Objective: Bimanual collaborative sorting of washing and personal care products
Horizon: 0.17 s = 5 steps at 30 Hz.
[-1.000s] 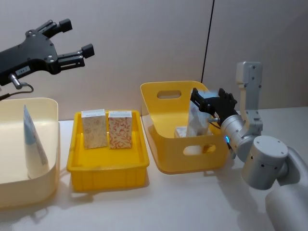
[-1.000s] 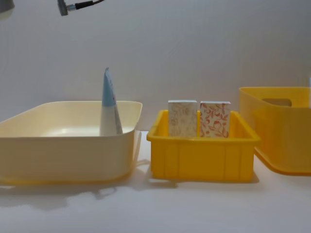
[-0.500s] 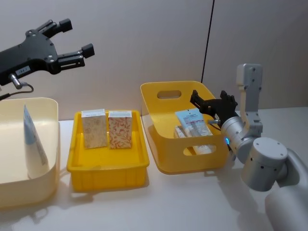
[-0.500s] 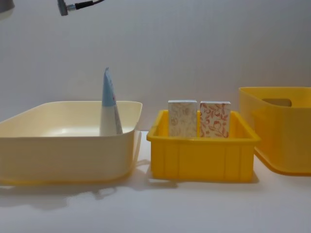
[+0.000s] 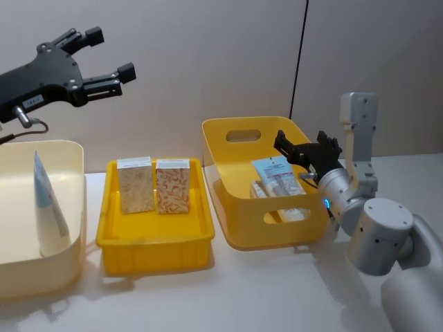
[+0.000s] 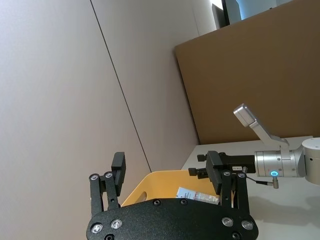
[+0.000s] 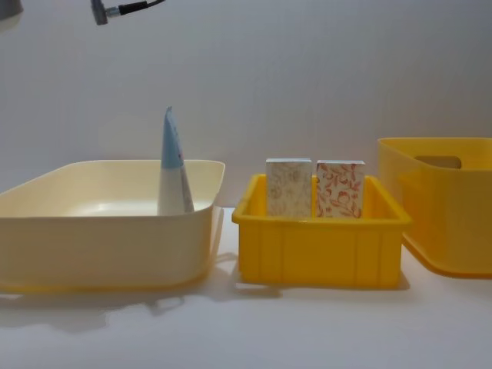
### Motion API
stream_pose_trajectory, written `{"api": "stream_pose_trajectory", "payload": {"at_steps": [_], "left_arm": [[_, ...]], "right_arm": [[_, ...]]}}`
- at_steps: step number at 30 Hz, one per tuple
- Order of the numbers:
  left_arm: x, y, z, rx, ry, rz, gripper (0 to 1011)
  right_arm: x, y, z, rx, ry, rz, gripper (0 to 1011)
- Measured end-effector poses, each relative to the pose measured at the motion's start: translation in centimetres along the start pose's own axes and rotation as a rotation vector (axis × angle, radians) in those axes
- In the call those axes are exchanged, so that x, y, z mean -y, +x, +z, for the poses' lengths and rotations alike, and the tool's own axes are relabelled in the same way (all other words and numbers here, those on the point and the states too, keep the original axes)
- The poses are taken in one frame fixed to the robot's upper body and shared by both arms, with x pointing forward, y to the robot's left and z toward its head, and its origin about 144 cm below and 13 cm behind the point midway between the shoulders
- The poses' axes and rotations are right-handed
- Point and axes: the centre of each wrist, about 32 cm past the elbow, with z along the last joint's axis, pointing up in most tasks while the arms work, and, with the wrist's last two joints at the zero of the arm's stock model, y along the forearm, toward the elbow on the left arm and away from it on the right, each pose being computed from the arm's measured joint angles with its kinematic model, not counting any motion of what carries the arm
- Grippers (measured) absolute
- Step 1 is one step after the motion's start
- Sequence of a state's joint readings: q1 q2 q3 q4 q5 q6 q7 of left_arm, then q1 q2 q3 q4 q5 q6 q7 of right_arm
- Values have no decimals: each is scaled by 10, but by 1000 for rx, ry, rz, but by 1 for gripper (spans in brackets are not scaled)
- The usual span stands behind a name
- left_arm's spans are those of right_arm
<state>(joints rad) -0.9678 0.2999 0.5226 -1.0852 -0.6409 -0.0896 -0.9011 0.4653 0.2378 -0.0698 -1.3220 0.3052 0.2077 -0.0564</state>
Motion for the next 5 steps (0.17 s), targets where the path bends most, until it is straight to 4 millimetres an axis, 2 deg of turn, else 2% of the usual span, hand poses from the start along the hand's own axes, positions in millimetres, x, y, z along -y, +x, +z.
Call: {"api": "stream_pose_trajectory", "payload": {"at_steps": [5], "left_arm": [[0, 0, 0, 0, 0, 0, 1003]], "right_arm": [[0, 0, 0, 0, -1, 0, 1001]]}}
